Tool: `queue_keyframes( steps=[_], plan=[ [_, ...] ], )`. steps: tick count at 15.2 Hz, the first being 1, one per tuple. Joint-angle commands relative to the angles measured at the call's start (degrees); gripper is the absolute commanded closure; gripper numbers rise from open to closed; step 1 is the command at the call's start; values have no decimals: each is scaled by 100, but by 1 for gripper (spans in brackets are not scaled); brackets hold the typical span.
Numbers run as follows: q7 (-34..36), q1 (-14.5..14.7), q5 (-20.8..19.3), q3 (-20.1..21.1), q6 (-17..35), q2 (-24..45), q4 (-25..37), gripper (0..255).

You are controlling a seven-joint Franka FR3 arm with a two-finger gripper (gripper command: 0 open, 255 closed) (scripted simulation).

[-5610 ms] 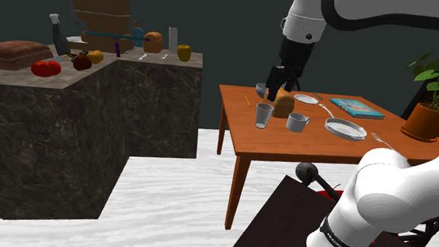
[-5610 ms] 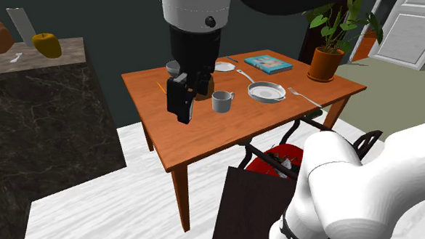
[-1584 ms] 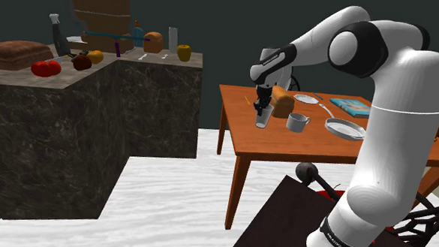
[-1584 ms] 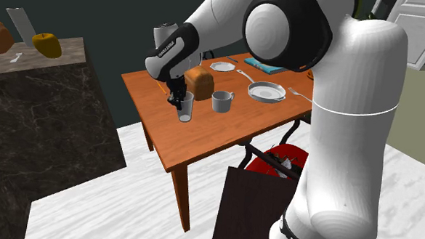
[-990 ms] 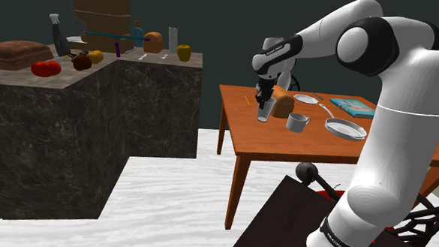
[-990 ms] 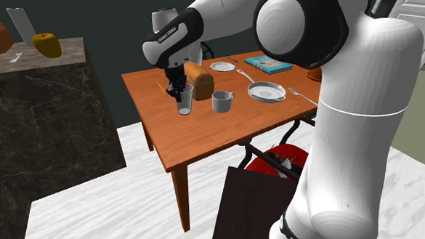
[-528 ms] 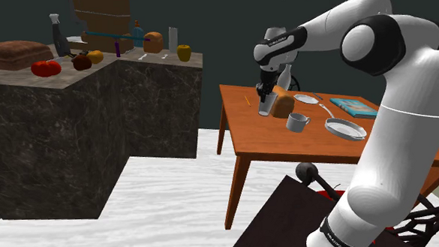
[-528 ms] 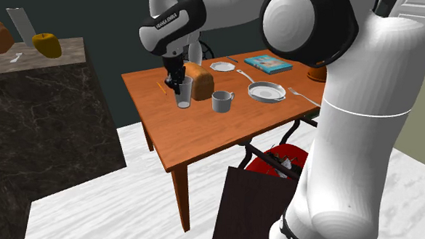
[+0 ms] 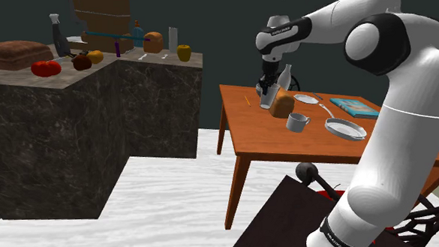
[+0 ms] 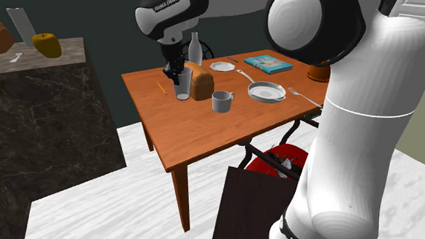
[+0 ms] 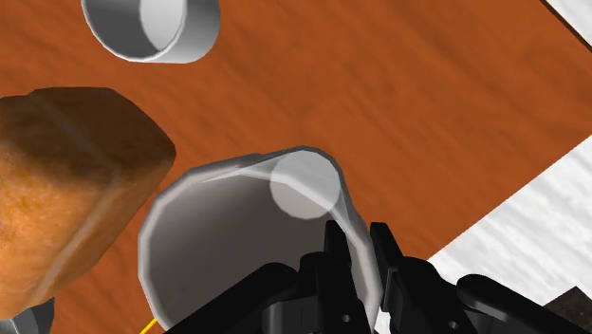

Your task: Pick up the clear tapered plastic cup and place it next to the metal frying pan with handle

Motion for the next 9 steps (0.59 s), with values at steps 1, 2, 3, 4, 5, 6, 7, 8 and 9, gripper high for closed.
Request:
queue_keyframes(
  steps=[1, 2, 3, 4, 5, 6, 7, 8, 9],
  plan=[
    [-7, 3, -16, -4, -143, -45, 101, 255],
    [-12, 3, -17, -5, -217, -53, 168, 255],
    [-18, 3, -18, -5, -292, -60, 237, 255],
    [-24, 3, -19, -6, -367, -66, 307, 255],
    [-30, 2, -19, -7, -443, -70, 379, 255],
    [-37, 2, -18, -8, -519, -72, 453, 255],
    [-44, 0, -17, -9, -595, -73, 528, 255],
    [-52, -1, -15, -10, -671, -73, 606, 255],
    [-60, -3, -13, -11, -748, -72, 685, 255]
  ],
)
